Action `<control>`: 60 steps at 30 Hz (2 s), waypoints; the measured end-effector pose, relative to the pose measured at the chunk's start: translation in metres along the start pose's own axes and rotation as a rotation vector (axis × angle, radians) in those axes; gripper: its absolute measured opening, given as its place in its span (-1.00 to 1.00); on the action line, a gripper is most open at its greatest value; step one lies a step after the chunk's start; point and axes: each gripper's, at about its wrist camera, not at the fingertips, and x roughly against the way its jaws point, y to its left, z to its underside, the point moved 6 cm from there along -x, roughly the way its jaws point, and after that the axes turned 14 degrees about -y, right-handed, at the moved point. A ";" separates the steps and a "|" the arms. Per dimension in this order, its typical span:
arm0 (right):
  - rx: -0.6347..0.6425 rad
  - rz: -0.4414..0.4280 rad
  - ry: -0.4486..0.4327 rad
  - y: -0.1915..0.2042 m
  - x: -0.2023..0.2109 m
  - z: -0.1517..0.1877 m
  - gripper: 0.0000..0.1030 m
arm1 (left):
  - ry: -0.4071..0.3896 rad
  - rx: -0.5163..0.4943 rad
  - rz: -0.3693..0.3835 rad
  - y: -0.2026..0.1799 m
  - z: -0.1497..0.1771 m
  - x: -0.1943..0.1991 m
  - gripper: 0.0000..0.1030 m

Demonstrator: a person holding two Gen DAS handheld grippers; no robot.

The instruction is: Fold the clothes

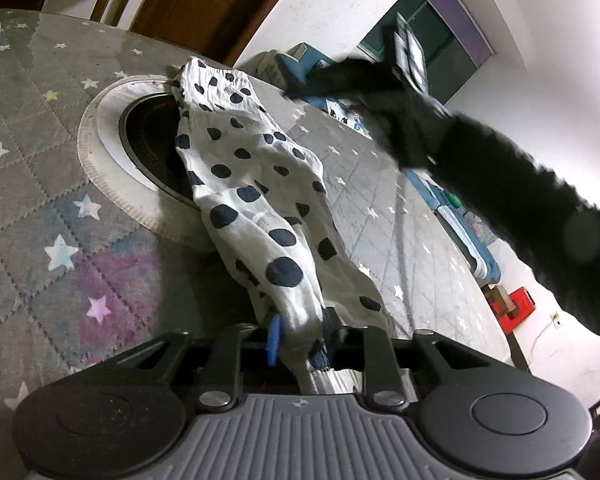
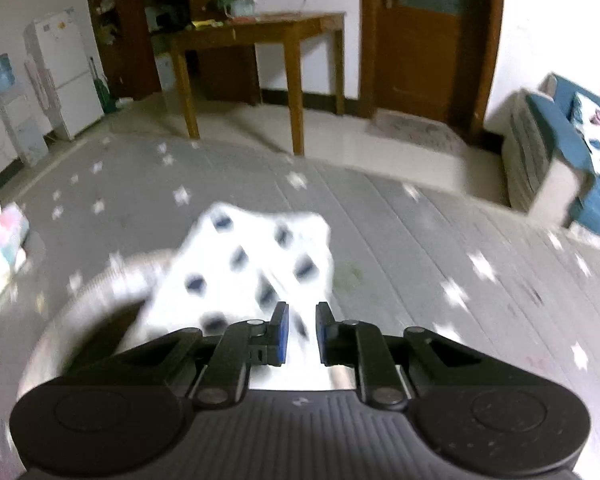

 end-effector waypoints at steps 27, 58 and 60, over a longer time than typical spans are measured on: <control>-0.019 -0.023 -0.072 -0.012 0.086 0.092 -0.91 | -0.098 -0.194 -0.120 -0.032 -0.023 0.006 -0.21; 0.289 -0.396 0.008 0.115 0.201 0.187 -0.50 | 0.063 -0.140 -0.092 -0.017 0.004 -0.057 -0.30; 0.292 -0.402 0.017 0.114 0.205 0.189 -0.50 | 0.076 -0.147 -0.094 -0.020 0.008 -0.055 -0.29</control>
